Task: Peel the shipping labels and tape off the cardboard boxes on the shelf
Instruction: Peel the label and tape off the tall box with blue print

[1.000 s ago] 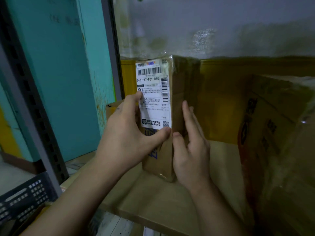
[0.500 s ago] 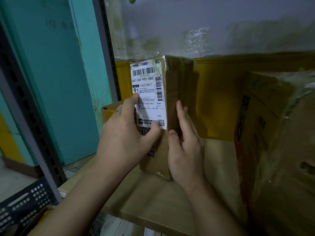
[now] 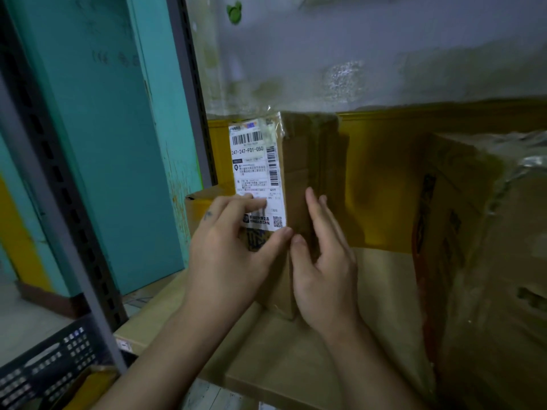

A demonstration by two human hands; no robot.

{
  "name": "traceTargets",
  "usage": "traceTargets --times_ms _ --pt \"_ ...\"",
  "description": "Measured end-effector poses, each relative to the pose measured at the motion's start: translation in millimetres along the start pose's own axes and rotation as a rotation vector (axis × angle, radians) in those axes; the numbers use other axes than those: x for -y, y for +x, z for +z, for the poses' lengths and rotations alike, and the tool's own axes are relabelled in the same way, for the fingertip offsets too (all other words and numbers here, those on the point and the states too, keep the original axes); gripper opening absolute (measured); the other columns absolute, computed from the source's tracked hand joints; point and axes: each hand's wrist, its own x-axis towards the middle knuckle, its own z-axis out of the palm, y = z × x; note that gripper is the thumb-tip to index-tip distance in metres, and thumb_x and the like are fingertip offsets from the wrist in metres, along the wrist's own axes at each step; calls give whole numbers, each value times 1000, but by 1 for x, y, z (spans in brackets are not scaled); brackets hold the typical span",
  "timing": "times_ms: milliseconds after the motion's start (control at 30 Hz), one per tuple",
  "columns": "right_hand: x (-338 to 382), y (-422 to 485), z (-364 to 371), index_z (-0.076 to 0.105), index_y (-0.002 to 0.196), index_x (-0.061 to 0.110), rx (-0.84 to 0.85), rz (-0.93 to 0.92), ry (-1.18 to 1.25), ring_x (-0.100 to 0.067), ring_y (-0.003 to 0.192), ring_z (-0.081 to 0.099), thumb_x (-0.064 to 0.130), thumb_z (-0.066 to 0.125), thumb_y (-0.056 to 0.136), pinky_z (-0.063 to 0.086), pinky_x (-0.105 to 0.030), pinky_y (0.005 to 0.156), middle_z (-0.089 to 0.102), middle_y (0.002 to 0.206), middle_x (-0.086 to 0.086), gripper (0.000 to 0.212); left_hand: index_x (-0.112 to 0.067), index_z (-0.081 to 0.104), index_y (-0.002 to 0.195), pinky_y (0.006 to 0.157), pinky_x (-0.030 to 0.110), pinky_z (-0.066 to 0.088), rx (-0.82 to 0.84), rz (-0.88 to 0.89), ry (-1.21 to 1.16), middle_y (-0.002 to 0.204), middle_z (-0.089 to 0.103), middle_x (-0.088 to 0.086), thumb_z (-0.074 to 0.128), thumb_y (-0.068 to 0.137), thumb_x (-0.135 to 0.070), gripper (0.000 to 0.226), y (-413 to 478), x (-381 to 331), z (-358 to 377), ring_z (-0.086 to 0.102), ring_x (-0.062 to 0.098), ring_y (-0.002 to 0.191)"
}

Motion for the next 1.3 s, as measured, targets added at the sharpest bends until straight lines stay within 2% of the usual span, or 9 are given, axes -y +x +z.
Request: traceTargets --times_ms 133,333,467,533,667,767,900,1133,1300 --pt "1 -1 0 39 147 35 1 -17 -41 -3 144 24 27 50 88 27 -31 117 35 155 4 60 -28 70 85 91 45 55 14 -53 -80 106 60 -6 80 76 -30 13 0 3 2 56 7 118" --pt "1 -1 1 41 146 32 -3 -24 -51 -3 144 25 17 51 82 25 -25 116 37 154 3 67 -34 71 80 95 41 52 27 -103 -106 110 61 -7 80 78 -24 14 3 1 -2 57 5 115" --pt "2 -1 1 39 147 35 -2 -18 -72 -2 144 24 20 52 82 24 -23 115 36 154 5 67 -26 74 83 92 6 36 24 -63 -6 112 63 -6 74 78 -28 6 1 -2 0 56 4 114" --pt "3 -1 1 38 147 36 9 -18 -82 -1 144 23 21 51 81 23 -22 116 35 155 6 69 -24 73 82 88 -2 31 15 -55 14 110 62 -7 69 78 -33 10 0 -2 0 56 5 109" --pt "4 -3 2 37 147 33 21 -14 -74 -2 144 22 18 51 80 22 -24 117 35 155 4 71 -21 70 80 77 10 38 -4 36 96 95 58 -6 62 80 -35 16 0 -5 0 55 13 94" --pt "3 -3 3 39 148 30 29 -15 -89 -5 145 24 15 51 77 23 -26 116 37 154 3 73 -21 68 79 75 16 41 8 -18 89 93 55 -6 62 79 -32 13 2 -8 3 54 15 92" --pt "4 -3 2 39 147 31 36 -19 -120 -4 144 25 17 51 77 24 -25 116 37 154 4 73 -19 66 79 75 35 54 -9 -61 -7 94 52 -6 67 80 -22 4 2 -4 6 56 12 88" --pt "8 -5 2 44 145 29 54 -44 -151 -9 142 31 20 52 75 26 -24 114 40 152 3 71 -19 64 76 80 38 55 -10 -113 -79 93 52 -7 67 83 -11 12 5 2 5 59 15 88" --pt "8 -7 4 42 145 32 63 -66 -190 -9 141 29 34 52 77 26 -22 113 36 154 6 68 -23 61 75 79 34 55 20 -112 -91 94 54 -7 66 84 -10 16 9 7 2 59 15 87"
